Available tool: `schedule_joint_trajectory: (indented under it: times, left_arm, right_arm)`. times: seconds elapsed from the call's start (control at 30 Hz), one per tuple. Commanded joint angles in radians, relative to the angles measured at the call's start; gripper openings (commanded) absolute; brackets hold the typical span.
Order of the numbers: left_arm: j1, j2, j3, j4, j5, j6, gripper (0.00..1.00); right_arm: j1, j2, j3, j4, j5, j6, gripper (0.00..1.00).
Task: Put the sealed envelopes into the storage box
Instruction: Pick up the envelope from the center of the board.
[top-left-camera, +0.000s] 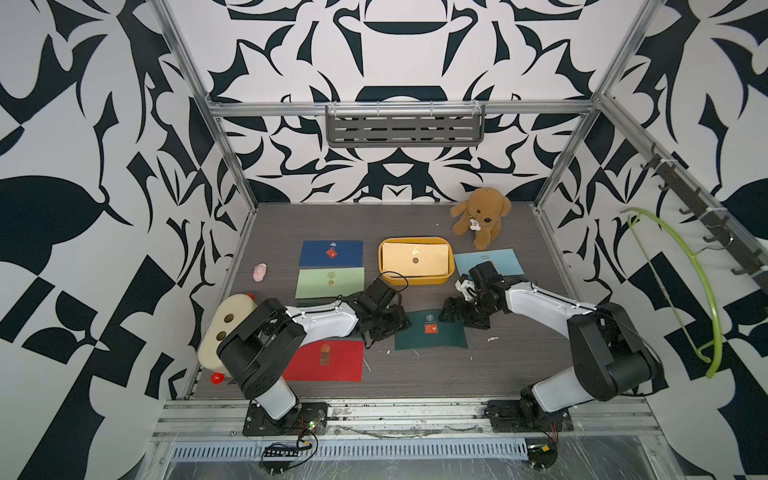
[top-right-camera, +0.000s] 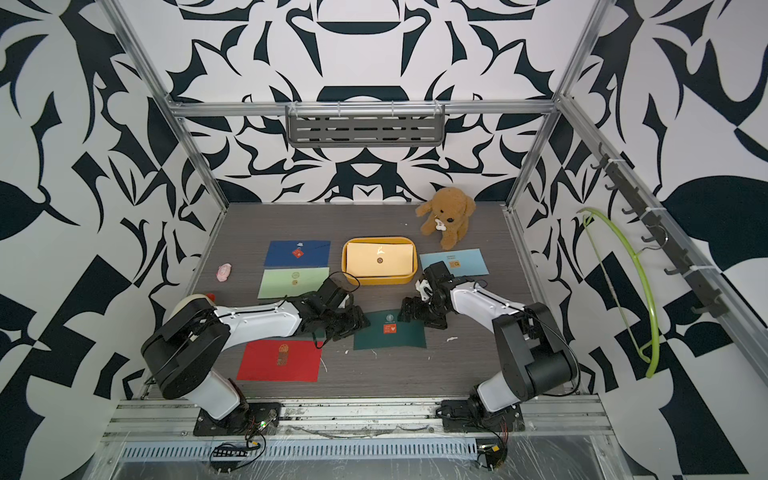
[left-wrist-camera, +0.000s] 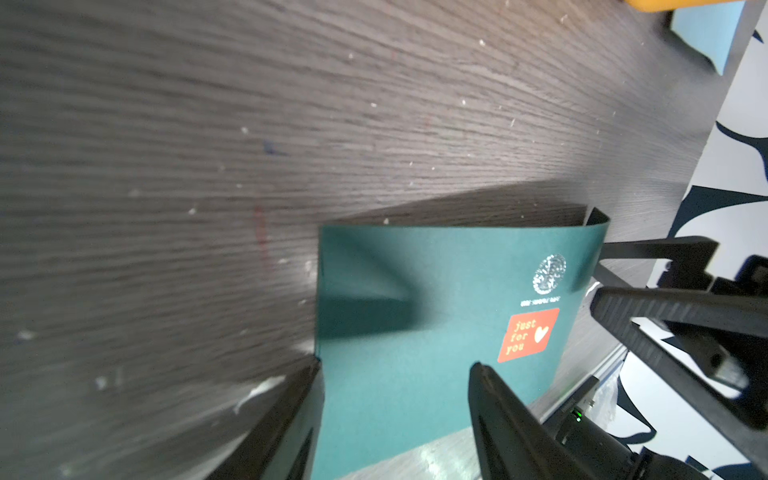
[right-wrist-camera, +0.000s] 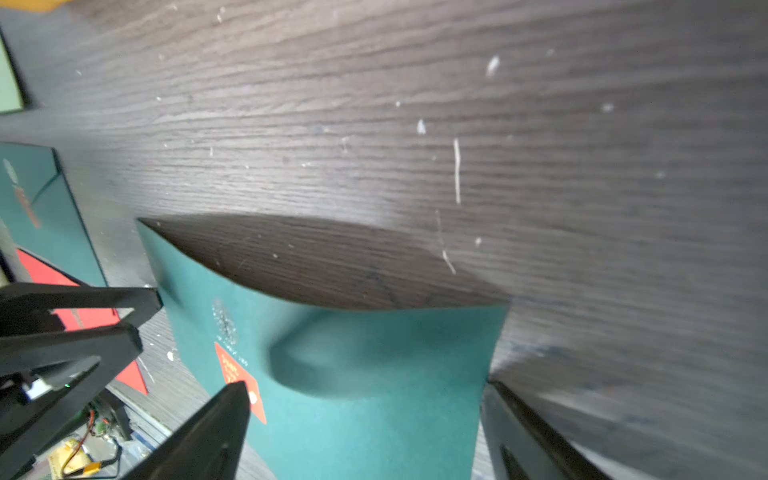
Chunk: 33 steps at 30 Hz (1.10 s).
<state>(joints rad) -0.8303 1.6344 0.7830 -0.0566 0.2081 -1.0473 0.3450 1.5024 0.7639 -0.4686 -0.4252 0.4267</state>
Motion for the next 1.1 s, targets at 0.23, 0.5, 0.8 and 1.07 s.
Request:
schedule_joint_trajectory:
  times: [0.23, 0.5, 0.8, 1.07]
  left_arm:
    - [-0.028, 0.093, -0.021, -0.029, 0.005, -0.001, 0.62]
    - [-0.038, 0.093, -0.028, -0.009, 0.011, -0.016, 0.62]
    - [-0.015, 0.066, 0.013, -0.082, 0.01, 0.037, 0.62]
    - [0.036, 0.067, 0.248, -0.295, 0.092, 0.398, 0.62]
  right_arm:
    - [0.152, 0.014, -0.017, -0.077, 0.146, 0.084, 0.97]
    - [0.276, 0.045, -0.01, -0.065, 0.233, 0.135, 0.98]
    - [0.309, 0.023, -0.032, -0.082, 0.325, 0.09, 0.73]
    - [0.298, 0.011, -0.025, -0.093, 0.319, 0.0, 0.73]
